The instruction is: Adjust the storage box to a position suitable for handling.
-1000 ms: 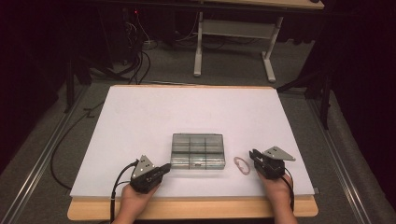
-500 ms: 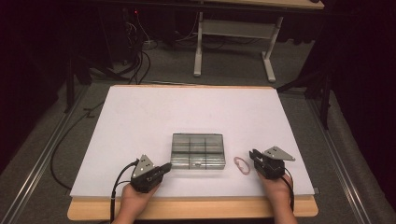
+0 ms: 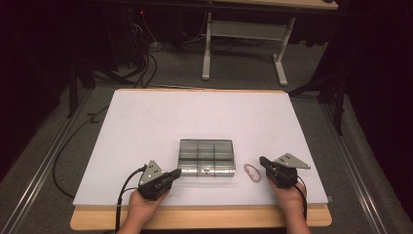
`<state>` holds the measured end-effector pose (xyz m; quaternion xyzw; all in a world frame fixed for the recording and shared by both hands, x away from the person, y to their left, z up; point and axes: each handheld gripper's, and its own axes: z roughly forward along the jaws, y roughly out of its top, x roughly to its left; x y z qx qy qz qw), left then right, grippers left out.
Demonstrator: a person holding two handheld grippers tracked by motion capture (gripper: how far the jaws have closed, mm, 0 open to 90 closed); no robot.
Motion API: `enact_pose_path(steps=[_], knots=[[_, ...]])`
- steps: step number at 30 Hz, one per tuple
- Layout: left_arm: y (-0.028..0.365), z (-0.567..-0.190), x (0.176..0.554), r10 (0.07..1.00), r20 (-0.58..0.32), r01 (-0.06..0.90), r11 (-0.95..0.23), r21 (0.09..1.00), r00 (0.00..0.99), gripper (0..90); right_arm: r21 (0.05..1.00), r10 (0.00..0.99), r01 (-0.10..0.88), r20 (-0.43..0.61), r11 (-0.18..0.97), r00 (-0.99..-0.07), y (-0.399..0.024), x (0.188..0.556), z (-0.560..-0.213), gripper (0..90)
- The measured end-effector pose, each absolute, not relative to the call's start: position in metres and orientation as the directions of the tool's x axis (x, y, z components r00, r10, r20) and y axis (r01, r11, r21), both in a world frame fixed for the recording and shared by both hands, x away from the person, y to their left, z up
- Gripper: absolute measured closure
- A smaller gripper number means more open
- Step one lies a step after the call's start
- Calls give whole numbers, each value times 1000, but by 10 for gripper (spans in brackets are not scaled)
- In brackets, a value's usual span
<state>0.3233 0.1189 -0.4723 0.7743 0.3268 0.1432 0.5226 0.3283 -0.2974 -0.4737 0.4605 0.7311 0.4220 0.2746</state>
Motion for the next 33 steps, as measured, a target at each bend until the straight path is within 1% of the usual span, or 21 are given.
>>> enact_pose_path(steps=[9, 20, 25, 33], knots=[[119, -468, 325, 656, -127, 350, -221, 910, 744, 889, 874, 854, 400, -33, 277, -520, -268, 319, -466, 900], [116, -462, 327, 659, -117, 337, -217, 916, 743, 887, 882, 790, 359, -22, 304, -613, -240, 310, -462, 900], [114, -460, 327, 654, -113, 330, -219, 918, 748, 887, 883, 766, 342, -30, 321, -642, -229, 307, -461, 900], [114, -459, 330, 655, -119, 333, -212, 919, 746, 887, 877, 758, 341, -40, 339, -651, -223, 307, -464, 900]])
